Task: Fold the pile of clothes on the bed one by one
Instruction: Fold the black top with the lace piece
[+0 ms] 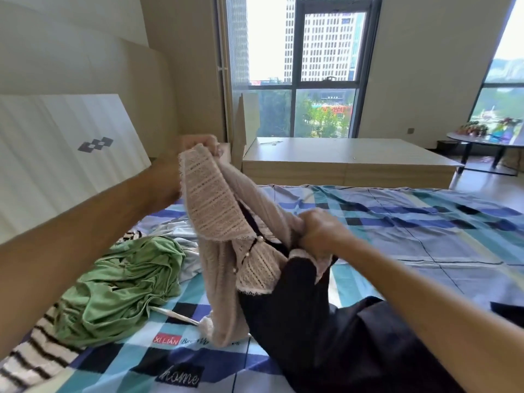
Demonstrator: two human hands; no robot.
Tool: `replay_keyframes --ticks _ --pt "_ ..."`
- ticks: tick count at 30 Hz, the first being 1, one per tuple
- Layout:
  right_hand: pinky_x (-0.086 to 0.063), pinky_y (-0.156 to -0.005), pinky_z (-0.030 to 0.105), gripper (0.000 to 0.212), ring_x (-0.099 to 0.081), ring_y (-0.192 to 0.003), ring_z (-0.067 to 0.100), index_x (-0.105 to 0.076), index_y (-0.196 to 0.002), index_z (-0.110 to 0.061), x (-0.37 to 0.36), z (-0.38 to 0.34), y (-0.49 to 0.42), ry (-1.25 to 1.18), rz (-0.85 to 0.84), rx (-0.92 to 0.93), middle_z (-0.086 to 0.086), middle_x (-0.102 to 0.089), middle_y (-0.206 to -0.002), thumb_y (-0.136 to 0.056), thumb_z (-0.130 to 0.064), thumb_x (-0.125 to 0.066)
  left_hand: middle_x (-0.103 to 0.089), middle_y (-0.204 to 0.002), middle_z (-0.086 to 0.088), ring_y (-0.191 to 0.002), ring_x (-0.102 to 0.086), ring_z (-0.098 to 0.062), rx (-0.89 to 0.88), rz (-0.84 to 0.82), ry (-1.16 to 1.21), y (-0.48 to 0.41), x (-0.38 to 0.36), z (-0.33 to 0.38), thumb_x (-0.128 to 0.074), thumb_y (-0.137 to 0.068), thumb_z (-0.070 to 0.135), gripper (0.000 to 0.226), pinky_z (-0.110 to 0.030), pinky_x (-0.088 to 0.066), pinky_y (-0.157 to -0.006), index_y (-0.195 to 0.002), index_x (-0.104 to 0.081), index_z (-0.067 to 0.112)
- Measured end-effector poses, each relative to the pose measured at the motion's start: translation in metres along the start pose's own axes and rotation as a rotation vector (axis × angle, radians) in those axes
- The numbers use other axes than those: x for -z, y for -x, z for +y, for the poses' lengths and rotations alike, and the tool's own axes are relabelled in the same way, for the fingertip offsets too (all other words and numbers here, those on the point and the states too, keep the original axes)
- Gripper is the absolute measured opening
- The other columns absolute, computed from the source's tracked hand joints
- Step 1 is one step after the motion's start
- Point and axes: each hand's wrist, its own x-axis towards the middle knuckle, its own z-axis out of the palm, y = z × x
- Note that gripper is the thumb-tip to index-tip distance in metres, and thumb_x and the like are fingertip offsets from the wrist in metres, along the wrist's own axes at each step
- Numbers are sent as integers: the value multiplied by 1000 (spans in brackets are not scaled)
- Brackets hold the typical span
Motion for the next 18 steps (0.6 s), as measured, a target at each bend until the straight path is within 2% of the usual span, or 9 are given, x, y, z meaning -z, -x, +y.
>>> replay_keyframes --ticks 2,4,6,8,10,12,14,15,18 --pt "-54 -74 32 21 -64 -91 23 -69 -100 -18 33 12 -2 -60 -60 -55 5 -67 -100 -81 -24 -62 -47 -83 -20 -70 -49 -14 135 -75 -24 -2 1 -8 -58 -84 -13 44 -20 -43 -62 -63 -58 26" --pt "-50 -67 33 17 -61 -80 22 -72 -90 -12 63 16 1 -282 -85 -12 3 -65 -85 -77 -21 -66 -56 -89 -5 -76 -54 -10 230 -195 -261 2 4 -32 -64 -72 -19 55 -23 -46 -70 -64 -64 35" --pt "-46 -68 34 8 -58 -78 21 -73 -85 -9 83 10 6 -465 -98 37 7 -63 -82 -79 -13 -69 -53 -100 9 -94 -51 -10 299 -376 -625 9 -4 -31 -58 -71 -18 66 -34 -45 -86 -70 -62 47" --pt "-45 -69 34 9 -57 -79 23 -73 -87 -8 90 2 12 -614 -120 70 10 -62 -85 -82 -5 -66 -51 -105 13 -100 -47 -9 244 -386 -843 9 -18 -17 -51 -72 -14 65 -34 -42 -89 -80 -63 49" --pt "-46 -66 29 18 -58 -80 22 -72 -92 -9 86 -5 13 -759 -145 99 12 -62 -87 -81 1 -62 -58 -94 17 -86 -53 -1 182 -273 -663 11 -42 9 -50 -78 -10 54 -22 -40 -75 -82 -71 39" --pt "-54 -65 28 23 -64 -83 22 -72 -98 -5 73 -10 13 -925 -132 74 15 -67 -96 -79 3 -62 -70 -83 14 -74 -63 0 311 -356 -364 19 -71 22 -52 -89 0 38 -17 -46 -69 -83 -78 27" --pt "-59 -77 35 30 -67 -94 27 -72 -107 0 62 -14 15 -1091 -94 26 21 -69 -110 -79 5 -63 -77 -91 -3 -85 -72 -17 462 -433 -83 31 -102 18 -59 -94 15 20 -32 -59 -82 -93 -79 13" --pt "-58 -83 38 30 -66 -97 29 -71 -110 3 58 -16 18 -1143 -94 27 22 -69 -113 -81 6 -61 -77 -95 -8 -91 -73 -23 508 -381 43 37 -115 15 -66 -93 26 20 -39 -59 -90 -95 -78 11" --pt "-56 -88 38 28 -67 -95 26 -71 -112 3 53 -13 28 -1167 -183 119 18 -71 -107 -91 2 -53 -78 -100 2 -95 -74 -16 593 -153 383 43 -143 11 -76 -75 51 41 -40 -59 -93 -104 -71 21"
